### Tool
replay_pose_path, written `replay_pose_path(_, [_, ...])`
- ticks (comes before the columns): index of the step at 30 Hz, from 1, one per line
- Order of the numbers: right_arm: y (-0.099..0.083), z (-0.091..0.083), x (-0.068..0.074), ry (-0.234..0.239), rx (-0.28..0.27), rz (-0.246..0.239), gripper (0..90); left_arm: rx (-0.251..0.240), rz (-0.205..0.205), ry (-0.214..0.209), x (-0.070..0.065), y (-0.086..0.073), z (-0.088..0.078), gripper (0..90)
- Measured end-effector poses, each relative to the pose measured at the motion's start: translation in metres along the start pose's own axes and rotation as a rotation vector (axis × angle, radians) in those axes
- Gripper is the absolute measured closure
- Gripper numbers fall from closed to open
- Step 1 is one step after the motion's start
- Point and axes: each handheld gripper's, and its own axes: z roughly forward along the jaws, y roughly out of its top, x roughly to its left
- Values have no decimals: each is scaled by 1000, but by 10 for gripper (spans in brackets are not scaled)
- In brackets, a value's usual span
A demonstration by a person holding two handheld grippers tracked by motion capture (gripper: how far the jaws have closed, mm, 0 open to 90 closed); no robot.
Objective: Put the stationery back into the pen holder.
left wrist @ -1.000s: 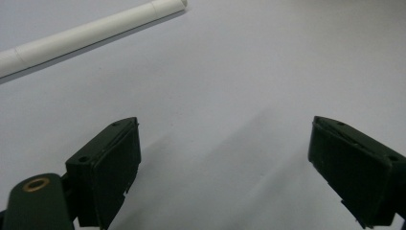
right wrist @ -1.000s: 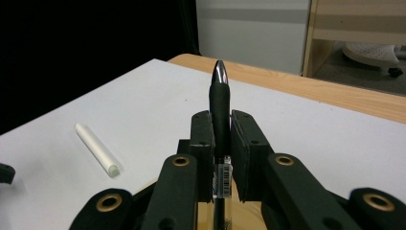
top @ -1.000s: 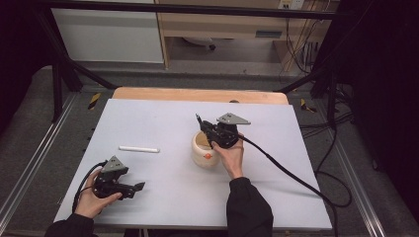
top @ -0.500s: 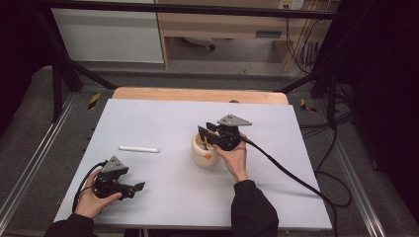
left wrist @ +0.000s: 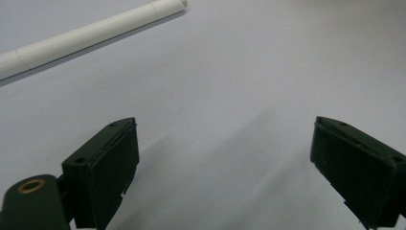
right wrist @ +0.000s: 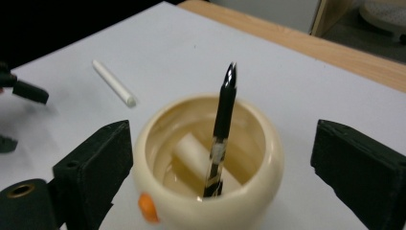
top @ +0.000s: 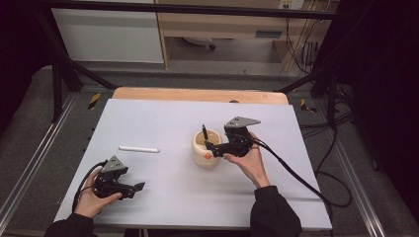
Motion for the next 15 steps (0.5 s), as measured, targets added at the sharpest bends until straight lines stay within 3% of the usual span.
replay_pose_path(7, [-23,-20,1,4,60,-4,21,5,10,4,0,2,-1,66])
replay_pose_path(15, [-62,-39,-11,0,98,24,8,3,28,10,2,7,-3,67])
